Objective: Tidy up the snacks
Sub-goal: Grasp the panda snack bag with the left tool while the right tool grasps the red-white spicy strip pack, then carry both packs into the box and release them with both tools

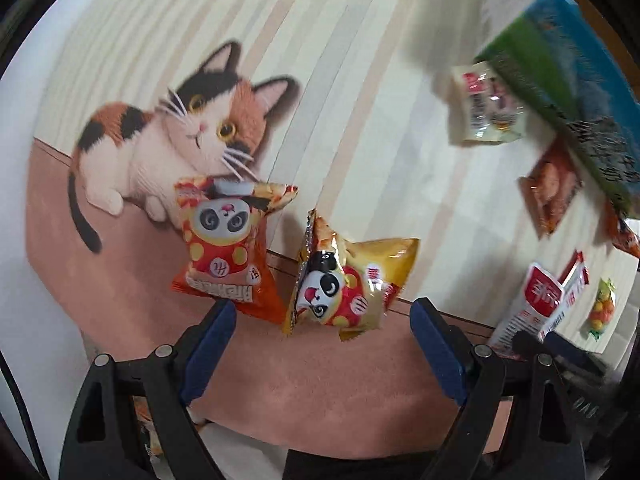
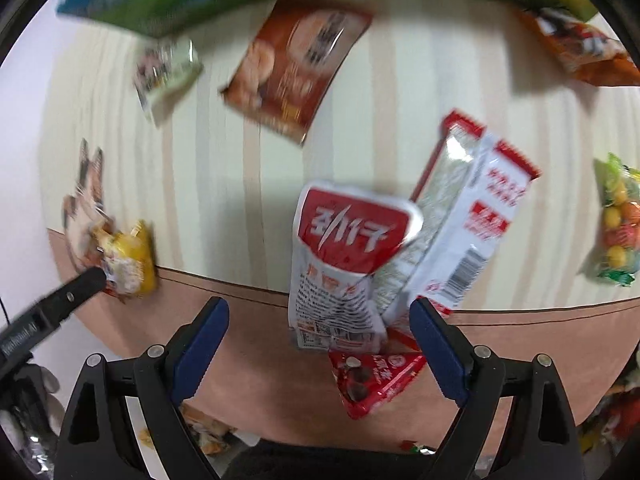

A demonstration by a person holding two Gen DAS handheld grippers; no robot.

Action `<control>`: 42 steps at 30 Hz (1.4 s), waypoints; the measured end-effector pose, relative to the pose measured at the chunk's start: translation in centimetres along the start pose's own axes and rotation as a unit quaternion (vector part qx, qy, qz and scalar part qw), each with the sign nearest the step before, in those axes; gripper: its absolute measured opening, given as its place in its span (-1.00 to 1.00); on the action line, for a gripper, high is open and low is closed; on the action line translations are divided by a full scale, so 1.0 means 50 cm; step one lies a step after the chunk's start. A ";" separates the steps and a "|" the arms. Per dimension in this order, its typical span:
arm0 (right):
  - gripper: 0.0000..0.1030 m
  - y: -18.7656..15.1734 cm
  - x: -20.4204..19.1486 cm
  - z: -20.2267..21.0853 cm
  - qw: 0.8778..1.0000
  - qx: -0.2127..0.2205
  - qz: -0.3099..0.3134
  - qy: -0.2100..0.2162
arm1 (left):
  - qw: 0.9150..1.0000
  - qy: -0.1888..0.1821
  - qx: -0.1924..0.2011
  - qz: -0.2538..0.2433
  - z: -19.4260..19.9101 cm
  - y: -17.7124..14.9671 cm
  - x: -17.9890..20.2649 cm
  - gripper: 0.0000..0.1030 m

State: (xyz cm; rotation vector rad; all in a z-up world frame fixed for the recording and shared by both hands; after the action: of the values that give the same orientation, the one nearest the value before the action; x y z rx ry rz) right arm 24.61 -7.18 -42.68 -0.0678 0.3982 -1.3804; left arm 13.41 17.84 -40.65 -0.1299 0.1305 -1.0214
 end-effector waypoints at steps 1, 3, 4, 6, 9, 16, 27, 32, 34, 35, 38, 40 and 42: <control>0.69 -0.002 -0.007 -0.013 1.000 -0.004 0.003 -0.008 | 1.000 0.002 -0.006 0.002 -0.012 0.002 -0.002 0.73; 0.64 -0.007 -0.016 -0.038 1.000 -0.014 0.003 -0.020 | 1.000 -0.003 -0.013 0.000 -0.028 0.005 0.002 0.73; 0.64 -0.009 -0.020 -0.046 1.000 -0.015 0.004 -0.026 | 1.000 -0.001 -0.019 -0.001 -0.038 0.006 0.005 0.73; 0.64 -0.011 -0.028 -0.049 0.999 -0.009 0.003 -0.042 | 1.000 -0.002 -0.024 -0.003 -0.049 0.008 0.012 0.73; 0.62 -0.012 -0.035 -0.055 0.998 -0.007 0.006 -0.062 | 1.000 0.001 -0.028 -0.011 -0.063 0.008 0.029 0.73; 0.10 -0.029 -0.045 -0.063 0.992 0.016 0.016 -0.123 | 0.999 0.037 -0.006 -0.033 -0.065 -0.002 0.064 0.13; -0.04 -0.101 0.030 -0.021 0.998 0.046 -0.015 -0.030 | 0.998 0.035 0.022 -0.043 0.002 -0.062 0.082 0.07; -0.04 -0.111 0.053 0.029 0.998 0.062 -0.022 0.018 | 0.998 0.005 0.027 -0.055 0.031 -0.059 0.106 0.07; -0.04 -0.109 0.050 0.055 0.997 0.069 -0.020 0.031 | 0.997 -0.014 0.030 -0.063 0.055 -0.062 0.131 0.07; -0.04 -0.111 0.049 0.075 0.996 0.076 -0.017 0.040 | 0.997 -0.024 0.033 -0.069 0.072 -0.062 0.145 0.07; -0.04 -0.102 0.048 0.138 0.994 0.094 -0.007 0.055 | 0.994 -0.062 0.040 -0.080 0.129 -0.062 0.182 0.07; -0.04 -0.096 0.042 0.185 0.992 0.113 0.005 0.062 | 0.991 -0.092 0.051 -0.087 0.181 -0.049 0.207 0.07; -0.04 -0.067 0.048 0.231 0.989 0.128 0.011 0.068 | 0.987 -0.113 0.063 -0.093 0.226 -0.029 0.221 0.07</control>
State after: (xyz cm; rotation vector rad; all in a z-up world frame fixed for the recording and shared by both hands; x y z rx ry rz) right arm 25.43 -12.26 -31.54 0.2428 0.3306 -1.4087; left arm 19.82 8.17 -29.82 -0.1443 -0.1547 -1.1896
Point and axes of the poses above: each gripper's, at about its wrist camera, not at the fingertips, and z roughly against the way its jaws point, x to its right, y to its top, the point moved 3 cm from there along -z, roughly the way its jaws point, and after that the axes turned 4 degrees about z, right-handed, at the moved point
